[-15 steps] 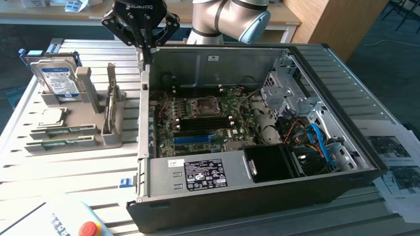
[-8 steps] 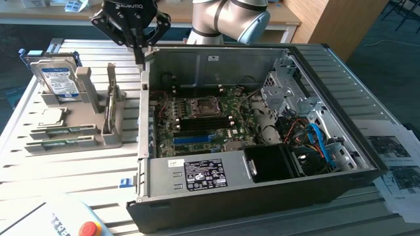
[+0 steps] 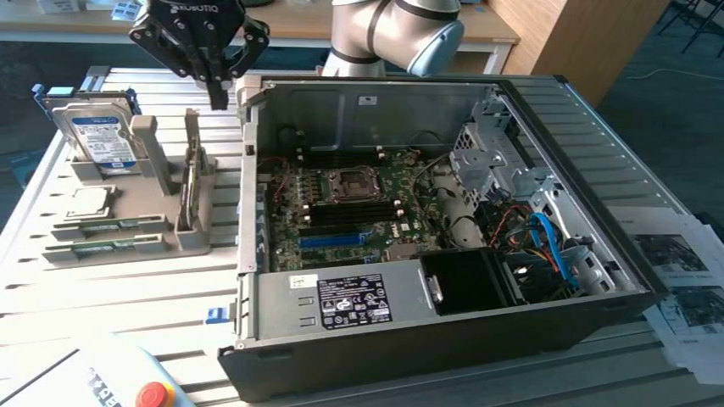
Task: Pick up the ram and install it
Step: 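Reach for the ram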
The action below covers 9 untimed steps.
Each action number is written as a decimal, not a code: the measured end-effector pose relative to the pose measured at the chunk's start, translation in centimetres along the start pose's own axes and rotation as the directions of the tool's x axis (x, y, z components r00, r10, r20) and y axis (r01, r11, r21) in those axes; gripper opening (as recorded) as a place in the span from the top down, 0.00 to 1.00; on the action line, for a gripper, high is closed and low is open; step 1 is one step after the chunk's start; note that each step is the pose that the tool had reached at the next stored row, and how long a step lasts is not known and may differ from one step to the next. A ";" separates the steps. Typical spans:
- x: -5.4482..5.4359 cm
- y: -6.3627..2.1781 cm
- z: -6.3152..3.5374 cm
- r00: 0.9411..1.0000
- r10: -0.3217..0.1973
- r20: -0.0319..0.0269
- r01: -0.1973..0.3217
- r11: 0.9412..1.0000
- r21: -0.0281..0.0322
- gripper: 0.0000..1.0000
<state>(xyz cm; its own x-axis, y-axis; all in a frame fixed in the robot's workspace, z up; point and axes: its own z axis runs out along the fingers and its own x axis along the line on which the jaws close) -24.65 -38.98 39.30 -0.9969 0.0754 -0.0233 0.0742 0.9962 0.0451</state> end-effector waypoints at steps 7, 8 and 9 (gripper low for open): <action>1.5 0.06 -0.03 1.000 0.000 0.000 0.000 1.000 0.000 0.90; 1.7 0.07 -0.04 1.000 0.000 0.000 0.000 1.000 0.000 0.90; 2.0 0.08 -0.04 1.000 0.000 0.000 0.000 1.000 0.000 0.90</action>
<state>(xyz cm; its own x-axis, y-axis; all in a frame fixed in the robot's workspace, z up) -26.61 -38.75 39.30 -0.9969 0.0753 -0.0233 0.0742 0.9962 0.0450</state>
